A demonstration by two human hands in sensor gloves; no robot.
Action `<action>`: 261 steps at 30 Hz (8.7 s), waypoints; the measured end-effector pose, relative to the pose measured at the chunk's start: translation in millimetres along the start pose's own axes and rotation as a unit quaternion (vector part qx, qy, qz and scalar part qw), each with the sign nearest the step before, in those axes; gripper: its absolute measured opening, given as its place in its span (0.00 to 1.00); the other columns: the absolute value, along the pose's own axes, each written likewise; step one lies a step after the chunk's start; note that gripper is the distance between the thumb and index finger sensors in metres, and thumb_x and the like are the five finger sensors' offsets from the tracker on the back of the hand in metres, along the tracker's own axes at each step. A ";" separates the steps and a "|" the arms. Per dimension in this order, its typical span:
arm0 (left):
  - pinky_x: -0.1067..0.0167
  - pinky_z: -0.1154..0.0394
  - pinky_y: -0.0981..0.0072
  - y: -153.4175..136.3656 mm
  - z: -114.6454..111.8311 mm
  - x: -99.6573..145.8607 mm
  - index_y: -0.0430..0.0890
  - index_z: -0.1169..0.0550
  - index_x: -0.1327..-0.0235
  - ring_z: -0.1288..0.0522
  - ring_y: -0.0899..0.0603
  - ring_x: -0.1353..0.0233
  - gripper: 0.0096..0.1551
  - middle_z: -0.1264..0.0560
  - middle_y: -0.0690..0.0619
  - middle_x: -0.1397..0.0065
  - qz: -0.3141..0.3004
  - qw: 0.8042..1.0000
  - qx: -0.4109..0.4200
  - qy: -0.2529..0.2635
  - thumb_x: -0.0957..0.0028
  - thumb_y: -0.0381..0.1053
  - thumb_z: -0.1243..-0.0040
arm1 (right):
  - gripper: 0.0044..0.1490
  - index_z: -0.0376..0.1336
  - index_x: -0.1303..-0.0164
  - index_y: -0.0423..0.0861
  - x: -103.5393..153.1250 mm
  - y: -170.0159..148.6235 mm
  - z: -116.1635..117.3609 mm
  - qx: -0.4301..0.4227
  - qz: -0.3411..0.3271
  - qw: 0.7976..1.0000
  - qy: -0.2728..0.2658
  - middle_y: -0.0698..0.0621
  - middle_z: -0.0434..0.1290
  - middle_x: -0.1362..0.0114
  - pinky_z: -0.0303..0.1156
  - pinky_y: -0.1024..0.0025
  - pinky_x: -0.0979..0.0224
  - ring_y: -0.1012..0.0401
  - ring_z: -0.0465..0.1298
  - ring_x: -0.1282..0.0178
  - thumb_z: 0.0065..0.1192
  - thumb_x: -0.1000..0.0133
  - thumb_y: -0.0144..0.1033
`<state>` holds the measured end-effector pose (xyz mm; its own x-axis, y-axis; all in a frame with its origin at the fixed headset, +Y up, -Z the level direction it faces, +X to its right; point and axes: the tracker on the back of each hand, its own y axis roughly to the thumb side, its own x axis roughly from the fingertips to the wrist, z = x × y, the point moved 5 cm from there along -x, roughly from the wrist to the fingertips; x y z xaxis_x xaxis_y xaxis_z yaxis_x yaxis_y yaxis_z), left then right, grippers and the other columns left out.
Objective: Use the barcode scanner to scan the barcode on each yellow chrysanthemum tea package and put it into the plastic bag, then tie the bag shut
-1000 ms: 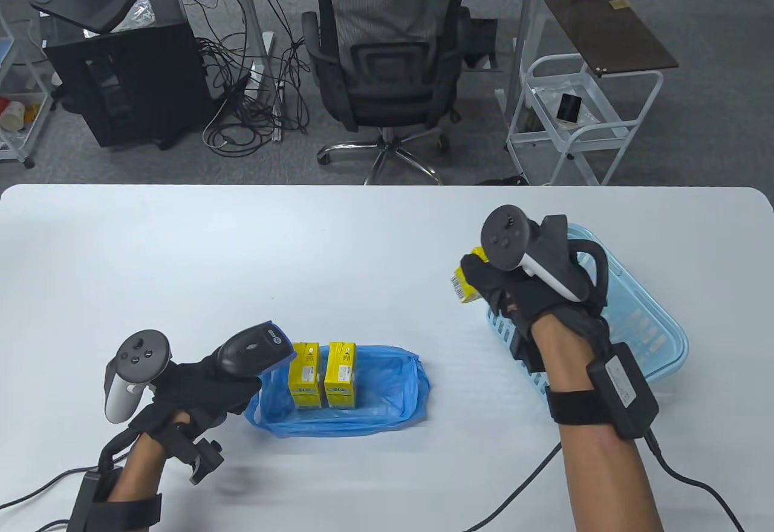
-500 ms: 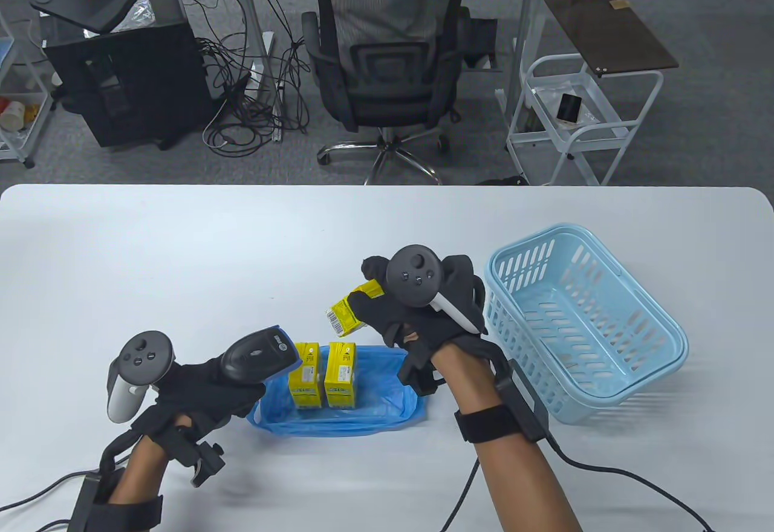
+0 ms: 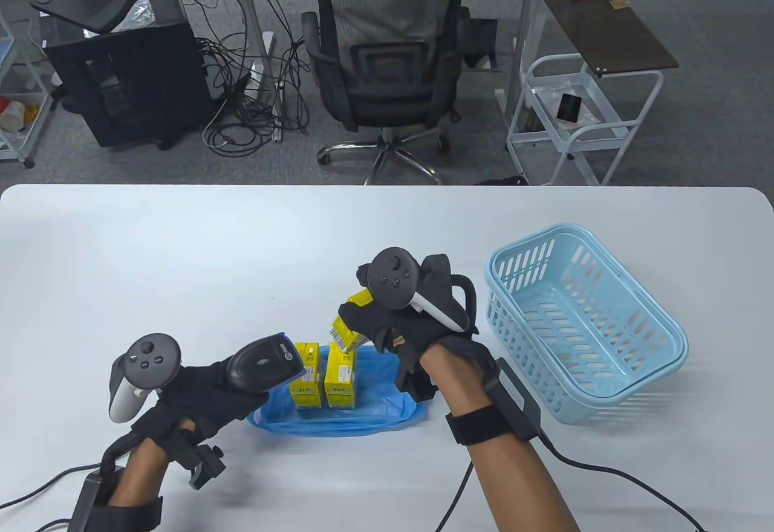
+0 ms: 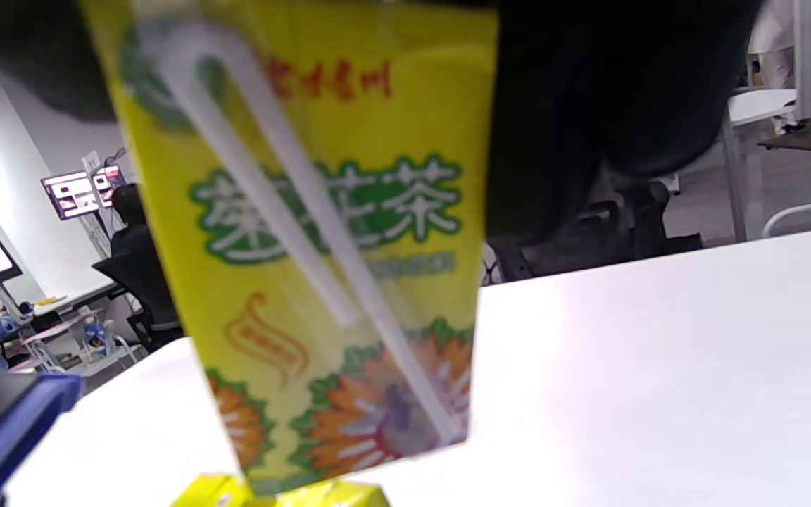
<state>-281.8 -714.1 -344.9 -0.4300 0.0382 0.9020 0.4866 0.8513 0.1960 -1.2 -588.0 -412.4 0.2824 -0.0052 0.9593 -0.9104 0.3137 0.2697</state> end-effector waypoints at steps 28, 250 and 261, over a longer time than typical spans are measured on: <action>0.54 0.17 0.50 -13.5 23.1 6.3 0.51 0.33 0.31 0.13 0.45 0.58 0.42 0.16 0.60 0.50 0.014 0.997 0.053 0.050 0.56 0.62 0.29 | 0.61 0.47 0.28 0.49 14.3 6.1 119.7 0.095 -0.114 0.973 0.176 0.48 0.62 0.22 0.66 0.42 0.24 0.42 0.71 0.28 0.80 0.63 0.54; 0.23 0.50 0.31 11.8 21.6 -14.2 0.61 0.63 0.25 0.55 0.35 0.13 0.74 0.53 0.59 0.13 -0.018 0.999 0.046 0.016 0.69 0.70 0.26 | 0.68 0.38 0.25 0.55 29.4 -89.2 72.2 -0.396 -0.084 0.914 -0.007 0.52 0.56 0.19 0.48 0.32 0.20 0.40 0.49 0.16 0.80 0.64 0.54; 0.26 0.38 0.35 8.8 28.6 -28.6 0.63 0.23 0.37 0.26 0.42 0.33 0.36 0.27 0.56 0.33 -0.053 0.976 0.193 0.081 0.63 0.62 0.25 | 0.26 0.69 0.48 0.60 27.5 -95.8 83.5 -0.515 -0.048 0.854 -0.048 0.53 0.71 0.33 0.59 0.38 0.22 0.44 0.66 0.25 0.75 0.57 0.47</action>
<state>-286.9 -692.8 -379.9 -0.3208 -0.1177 0.9398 0.1089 0.9811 0.1600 68.5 -697.5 -404.8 0.2687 -0.1400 0.9530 -0.1208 0.9767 0.1776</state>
